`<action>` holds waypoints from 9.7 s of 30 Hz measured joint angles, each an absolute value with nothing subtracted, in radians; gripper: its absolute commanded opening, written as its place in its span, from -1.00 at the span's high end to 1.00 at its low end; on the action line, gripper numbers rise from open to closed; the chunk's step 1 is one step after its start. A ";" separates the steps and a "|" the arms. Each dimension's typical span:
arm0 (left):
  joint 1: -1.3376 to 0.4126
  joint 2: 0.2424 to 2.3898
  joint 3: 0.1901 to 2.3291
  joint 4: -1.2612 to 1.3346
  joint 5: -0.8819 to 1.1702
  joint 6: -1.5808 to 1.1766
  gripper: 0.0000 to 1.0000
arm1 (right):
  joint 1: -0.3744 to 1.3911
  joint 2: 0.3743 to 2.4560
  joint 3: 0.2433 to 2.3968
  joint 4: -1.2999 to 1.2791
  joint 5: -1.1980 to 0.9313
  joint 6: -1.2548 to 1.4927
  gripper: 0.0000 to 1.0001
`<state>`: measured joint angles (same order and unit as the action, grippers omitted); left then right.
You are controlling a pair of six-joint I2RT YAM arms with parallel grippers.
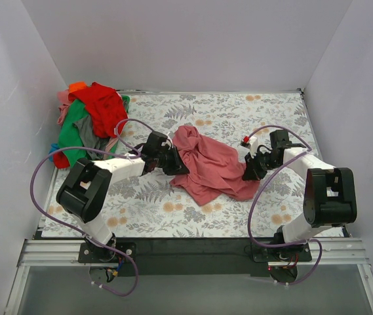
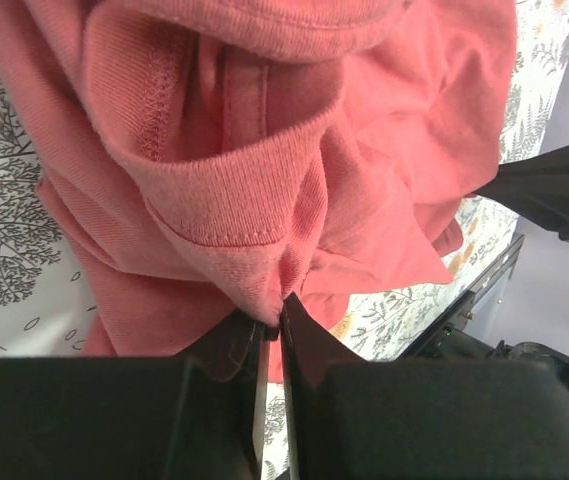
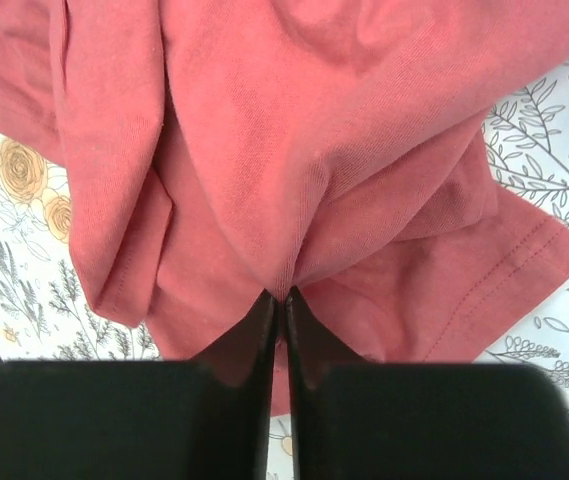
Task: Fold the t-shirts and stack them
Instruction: Flatten the tshirt out
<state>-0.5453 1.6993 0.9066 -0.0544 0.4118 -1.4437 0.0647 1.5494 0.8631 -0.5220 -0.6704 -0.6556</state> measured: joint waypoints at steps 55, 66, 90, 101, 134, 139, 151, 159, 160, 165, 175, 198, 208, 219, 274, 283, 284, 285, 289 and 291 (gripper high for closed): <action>-0.323 1.586 1.748 -0.172 0.535 -1.395 1.00 | 0.112 1.371 1.828 -0.738 -0.403 -0.681 0.97; -0.327 1.061 1.187 -0.014 0.684 -1.395 1.00 | 0.082 0.981 1.578 -0.850 -0.575 -0.835 0.97; -0.237 1.971 1.349 0.099 0.423 -1.591 -0.76 | 0.087 1.501 1.427 -0.492 -0.311 -0.393 -0.73; -0.240 1.398 1.084 -0.008 0.411 -1.341 -0.80 | 0.301 1.344 1.069 -0.620 -0.599 -0.700 -0.38; -0.239 0.886 0.579 -0.210 0.480 -1.166 -0.82 | 0.684 1.645 0.987 -0.581 -0.255 -0.650 0.97; -0.239 0.886 0.579 -0.209 0.487 -1.166 -0.82 | 0.684 1.645 1.006 -0.592 -0.258 -0.643 0.64; -0.239 0.886 0.579 -0.209 0.499 -1.166 -0.82 | 0.747 1.663 1.032 -0.627 -0.265 -0.649 0.21; -0.239 0.886 0.579 -0.205 0.511 -1.166 -0.83 | 0.771 1.695 1.037 -0.616 -0.174 -0.635 0.86; -0.239 0.886 0.579 -0.203 0.515 -1.166 -0.82 | 0.772 1.695 1.037 -0.614 -0.167 -0.633 0.91; -0.239 0.886 0.575 -0.182 0.572 -1.164 -0.82 | 0.773 1.689 1.037 -0.612 -0.153 -0.630 0.97; -0.239 0.912 0.562 -0.116 0.713 -1.177 -0.72 | 0.717 1.526 1.042 -0.641 -0.146 -0.648 0.97; -0.240 1.034 0.549 -0.080 0.812 -1.221 -0.63 | 0.136 1.678 1.388 -0.139 0.451 -0.476 0.47; -0.267 1.172 0.549 -0.117 0.754 -1.297 -0.64 | 0.113 1.711 1.404 -0.218 0.286 -0.451 -0.64; -0.508 1.325 0.614 -0.218 0.543 -1.379 -0.60 | 0.231 1.452 1.072 -0.660 -0.538 -0.838 -0.45; -1.069 1.697 0.928 -0.363 0.044 -1.557 1.00 | -0.060 1.415 0.852 -0.572 -0.624 -0.706 -0.42; -1.071 1.494 0.729 -0.485 0.162 -1.603 1.00 | -0.066 1.398 0.852 -0.569 -0.585 -0.709 -0.42; -1.071 1.479 0.713 -0.494 0.172 -1.608 1.00 | -0.066 1.398 0.852 -0.568 -0.576 -0.710 -0.42; -1.071 1.467 0.703 -0.503 0.176 -1.612 1.00 | -0.066 1.398 0.853 -0.568 -0.562 -0.711 -0.42; -1.071 1.426 0.670 -0.528 0.182 -1.623 1.00 | -0.066 1.408 0.877 -0.574 -0.514 -0.710 -0.41; -1.071 1.409 0.657 -0.538 0.182 -1.629 1.00 | -0.066 1.425 0.913 -0.573 -0.491 -0.706 -0.39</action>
<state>-1.0714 1.4086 0.6575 -0.5381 0.1818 -1.6287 -0.0662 1.4254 0.9134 -0.5728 -0.4908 -0.7059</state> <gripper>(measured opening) 0.014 0.707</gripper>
